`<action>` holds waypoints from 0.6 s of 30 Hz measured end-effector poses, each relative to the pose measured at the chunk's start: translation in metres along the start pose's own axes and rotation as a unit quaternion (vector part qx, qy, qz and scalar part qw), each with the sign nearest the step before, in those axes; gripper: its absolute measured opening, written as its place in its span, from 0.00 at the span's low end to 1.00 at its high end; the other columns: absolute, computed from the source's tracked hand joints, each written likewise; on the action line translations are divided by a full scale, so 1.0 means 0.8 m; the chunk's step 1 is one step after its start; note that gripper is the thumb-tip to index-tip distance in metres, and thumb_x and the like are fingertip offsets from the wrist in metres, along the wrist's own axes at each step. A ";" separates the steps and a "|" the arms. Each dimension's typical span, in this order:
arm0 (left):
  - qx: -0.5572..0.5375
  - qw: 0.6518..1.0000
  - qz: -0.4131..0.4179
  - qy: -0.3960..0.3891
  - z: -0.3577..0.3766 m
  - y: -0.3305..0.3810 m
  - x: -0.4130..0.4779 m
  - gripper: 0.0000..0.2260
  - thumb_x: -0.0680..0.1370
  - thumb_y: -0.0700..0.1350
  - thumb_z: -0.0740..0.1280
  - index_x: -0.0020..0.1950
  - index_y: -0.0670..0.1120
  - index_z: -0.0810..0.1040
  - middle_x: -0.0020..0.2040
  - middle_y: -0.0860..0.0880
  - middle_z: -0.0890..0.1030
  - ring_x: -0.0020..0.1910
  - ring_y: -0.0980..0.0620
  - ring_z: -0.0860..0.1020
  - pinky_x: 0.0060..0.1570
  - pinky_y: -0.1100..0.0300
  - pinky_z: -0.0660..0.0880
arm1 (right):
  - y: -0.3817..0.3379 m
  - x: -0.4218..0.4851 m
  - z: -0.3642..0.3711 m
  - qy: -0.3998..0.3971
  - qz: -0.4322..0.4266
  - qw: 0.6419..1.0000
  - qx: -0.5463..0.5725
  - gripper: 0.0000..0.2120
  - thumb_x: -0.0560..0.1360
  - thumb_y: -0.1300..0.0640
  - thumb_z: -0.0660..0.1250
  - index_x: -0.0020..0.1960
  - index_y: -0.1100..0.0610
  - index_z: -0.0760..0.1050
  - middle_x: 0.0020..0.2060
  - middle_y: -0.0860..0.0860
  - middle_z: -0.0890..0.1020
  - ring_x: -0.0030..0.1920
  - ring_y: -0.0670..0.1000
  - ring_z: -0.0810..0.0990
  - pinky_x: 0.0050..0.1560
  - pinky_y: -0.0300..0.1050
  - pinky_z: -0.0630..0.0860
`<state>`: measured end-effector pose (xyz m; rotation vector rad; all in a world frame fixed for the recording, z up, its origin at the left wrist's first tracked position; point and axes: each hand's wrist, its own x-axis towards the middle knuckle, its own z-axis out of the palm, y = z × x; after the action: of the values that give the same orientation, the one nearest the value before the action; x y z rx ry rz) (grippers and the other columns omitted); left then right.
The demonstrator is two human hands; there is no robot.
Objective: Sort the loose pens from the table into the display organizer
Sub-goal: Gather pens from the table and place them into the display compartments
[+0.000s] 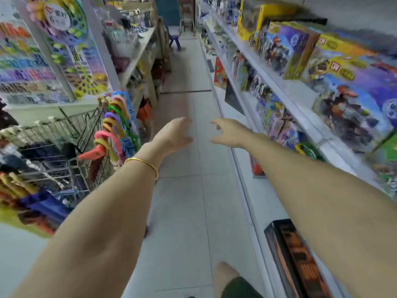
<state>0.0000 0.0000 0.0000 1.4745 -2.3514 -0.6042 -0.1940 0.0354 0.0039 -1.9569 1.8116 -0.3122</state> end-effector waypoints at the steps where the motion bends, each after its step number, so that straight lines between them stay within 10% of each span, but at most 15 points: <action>1: 0.003 1.000 -0.014 -0.022 0.015 -0.005 0.004 0.27 0.76 0.40 0.68 0.74 0.42 0.65 0.71 0.43 0.71 0.68 0.45 0.71 0.66 0.58 0.67 | 0.010 0.003 0.013 -0.007 0.013 1.000 0.003 0.34 0.75 0.46 0.68 0.76 0.52 0.59 0.69 0.57 0.70 0.63 0.59 0.73 0.62 0.54 0.72; 18: -0.103 0.959 -0.183 -0.192 0.205 -0.126 0.374 0.23 0.77 0.40 0.68 0.71 0.43 0.69 0.65 0.43 0.75 0.61 0.44 0.77 0.61 0.55 0.72 | 0.248 0.352 0.051 -0.217 0.110 0.969 0.043 0.30 0.77 0.47 0.66 0.74 0.55 0.61 0.65 0.55 0.73 0.62 0.55 0.74 0.60 0.48 0.71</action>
<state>-0.1254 -0.2780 -0.1838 1.8403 -2.1908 -1.2941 -0.3193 -0.2415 -0.1637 -1.5916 1.6673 0.1026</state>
